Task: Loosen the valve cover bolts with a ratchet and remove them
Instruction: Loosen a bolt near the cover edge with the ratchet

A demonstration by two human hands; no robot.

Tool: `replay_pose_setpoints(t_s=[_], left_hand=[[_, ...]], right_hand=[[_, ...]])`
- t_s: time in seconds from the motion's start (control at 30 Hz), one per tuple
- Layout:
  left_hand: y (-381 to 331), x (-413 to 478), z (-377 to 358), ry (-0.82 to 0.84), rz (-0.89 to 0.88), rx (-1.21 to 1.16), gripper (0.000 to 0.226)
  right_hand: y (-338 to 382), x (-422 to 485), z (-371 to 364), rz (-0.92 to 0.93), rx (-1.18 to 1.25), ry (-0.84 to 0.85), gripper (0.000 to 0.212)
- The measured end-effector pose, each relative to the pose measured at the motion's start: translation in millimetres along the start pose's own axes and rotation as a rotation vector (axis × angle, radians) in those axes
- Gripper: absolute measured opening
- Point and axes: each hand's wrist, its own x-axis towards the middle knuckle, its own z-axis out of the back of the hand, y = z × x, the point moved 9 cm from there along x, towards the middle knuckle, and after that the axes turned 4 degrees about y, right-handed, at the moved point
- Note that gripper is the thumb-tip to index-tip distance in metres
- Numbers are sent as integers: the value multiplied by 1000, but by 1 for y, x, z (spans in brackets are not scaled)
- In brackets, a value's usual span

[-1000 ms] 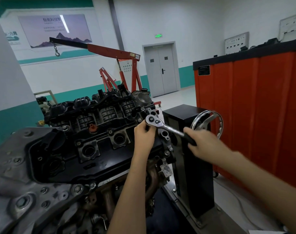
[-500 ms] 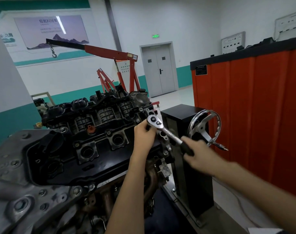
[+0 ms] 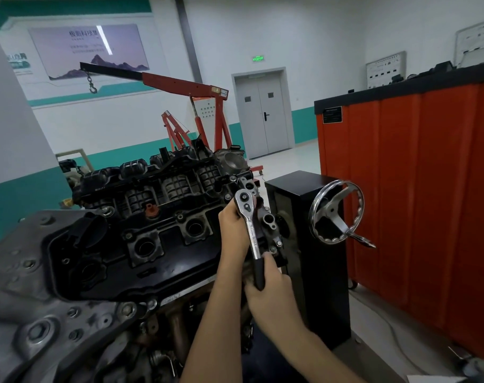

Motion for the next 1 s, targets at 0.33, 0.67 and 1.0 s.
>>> replay_pose_setpoints(t_s=[0.33, 0.67, 1.0], left_hand=[[-10, 9, -4, 141, -1, 160, 26], [-4, 0, -2, -7, -32, 61, 32], [-11, 10, -5, 104, -50, 191, 41]], right_hand=[[49, 69, 134, 300, -1004, 172, 20], [6, -3, 40, 68, -94, 14, 24], [18, 34, 104, 159, -520, 195, 24]])
